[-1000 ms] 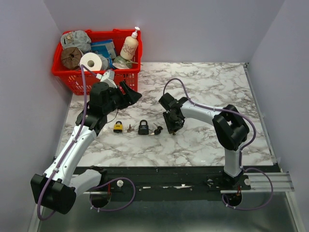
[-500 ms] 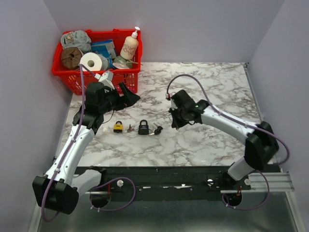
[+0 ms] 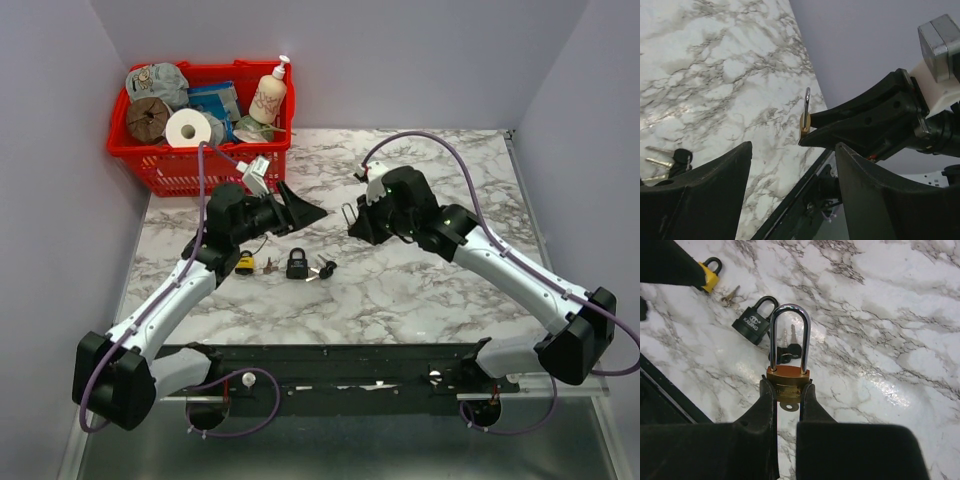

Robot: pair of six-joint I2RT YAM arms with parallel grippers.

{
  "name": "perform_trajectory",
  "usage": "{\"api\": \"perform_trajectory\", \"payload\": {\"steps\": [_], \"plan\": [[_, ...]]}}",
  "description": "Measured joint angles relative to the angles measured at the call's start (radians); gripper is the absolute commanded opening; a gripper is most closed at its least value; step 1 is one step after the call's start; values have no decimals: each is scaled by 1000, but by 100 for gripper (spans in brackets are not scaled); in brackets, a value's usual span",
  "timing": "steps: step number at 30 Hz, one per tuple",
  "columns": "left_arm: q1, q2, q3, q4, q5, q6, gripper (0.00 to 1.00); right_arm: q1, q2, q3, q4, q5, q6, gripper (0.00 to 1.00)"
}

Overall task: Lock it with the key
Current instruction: Remove the key from the lock.

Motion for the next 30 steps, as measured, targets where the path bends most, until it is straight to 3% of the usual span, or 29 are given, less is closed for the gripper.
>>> {"api": "perform_trajectory", "payload": {"steps": [10, 13, 17, 20, 22, 23, 24, 26, 27, 30], "plan": [[-111, 162, 39, 112, -47, -77, 56, 23, 3, 31, 1, -98, 39, 1], [-127, 177, 50, 134, -54, -92, 42, 30, 3, 31, 1, -107, 44, 1], [-142, 180, 51, 150, -63, -110, 14, 34, 3, 31, 1, -108, 53, 1], [-151, 183, 51, 164, -69, -126, 0, 34, 3, 31, -1, -106, 60, 1], [-151, 186, 51, 164, -72, -132, 0, 34, 3, 31, -1, -102, 62, 1], [-151, 188, 51, 164, -72, -133, 0, 34, 3, 31, -2, -101, 64, 5], [-151, 190, 51, 165, -72, -134, 0, 33, 3, 31, -4, -100, 65, 28], [-151, 190, 51, 165, -72, -136, 0, 33, 3, 31, -6, -101, 68, 58], [-151, 190, 51, 166, -72, -136, 0, 32, 3, 32, -5, -107, 68, 79], [-143, 191, 51, 169, -65, -137, 0, 27, 0, 32, -6, -163, 49, 96]]}}
